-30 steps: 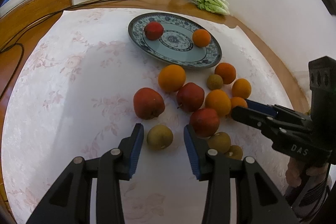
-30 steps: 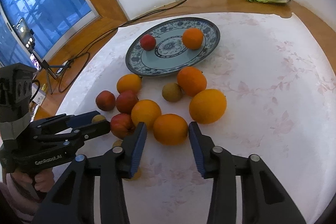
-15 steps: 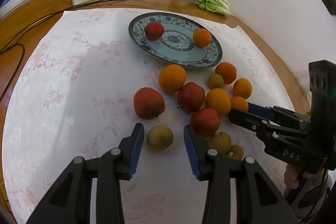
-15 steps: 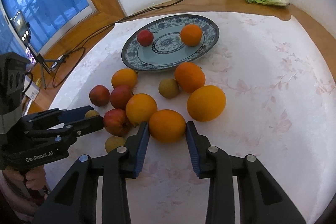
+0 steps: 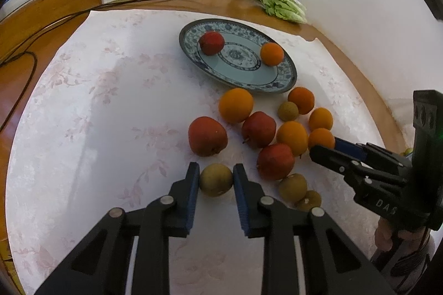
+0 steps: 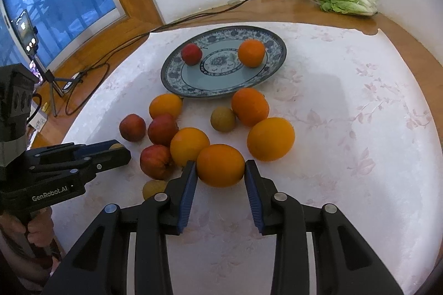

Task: Organize fruits
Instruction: 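Grasp a greenish-brown pear with the left tool while the right tool grasps an orange, then carry the pear and orange in both tools onto the plate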

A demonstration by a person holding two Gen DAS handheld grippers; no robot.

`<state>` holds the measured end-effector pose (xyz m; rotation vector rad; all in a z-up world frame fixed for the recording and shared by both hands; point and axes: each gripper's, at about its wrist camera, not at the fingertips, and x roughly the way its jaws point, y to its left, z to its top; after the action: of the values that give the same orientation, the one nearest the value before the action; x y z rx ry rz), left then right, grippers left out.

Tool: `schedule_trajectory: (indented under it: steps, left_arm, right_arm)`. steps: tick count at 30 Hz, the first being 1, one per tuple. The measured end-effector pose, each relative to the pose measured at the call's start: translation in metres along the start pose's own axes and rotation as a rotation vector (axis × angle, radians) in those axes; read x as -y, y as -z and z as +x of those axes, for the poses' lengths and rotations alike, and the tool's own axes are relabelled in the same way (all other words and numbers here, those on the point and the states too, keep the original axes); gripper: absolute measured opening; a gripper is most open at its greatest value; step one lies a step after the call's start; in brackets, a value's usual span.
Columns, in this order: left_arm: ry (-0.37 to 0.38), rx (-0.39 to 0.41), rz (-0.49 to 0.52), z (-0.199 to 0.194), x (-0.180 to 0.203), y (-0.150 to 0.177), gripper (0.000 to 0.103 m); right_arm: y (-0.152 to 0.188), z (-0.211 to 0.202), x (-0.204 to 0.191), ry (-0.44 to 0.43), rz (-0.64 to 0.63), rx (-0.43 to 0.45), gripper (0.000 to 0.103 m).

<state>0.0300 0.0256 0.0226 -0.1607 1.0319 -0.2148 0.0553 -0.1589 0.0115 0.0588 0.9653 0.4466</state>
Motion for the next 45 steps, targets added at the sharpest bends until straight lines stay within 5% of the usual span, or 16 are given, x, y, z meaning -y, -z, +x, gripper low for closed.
schedule_trajectory:
  steps: [25, 45]
  left_arm:
    - [0.010, 0.078, 0.063, -0.026, 0.028, -0.045, 0.026]
    - [0.002, 0.101, 0.057, -0.002, 0.031, -0.094, 0.026]
  right_arm:
    - [-0.020, -0.026, 0.003, -0.068, -0.019, 0.061, 0.036]
    - [-0.055, -0.027, 0.005, -0.052, -0.047, 0.108, 0.036]
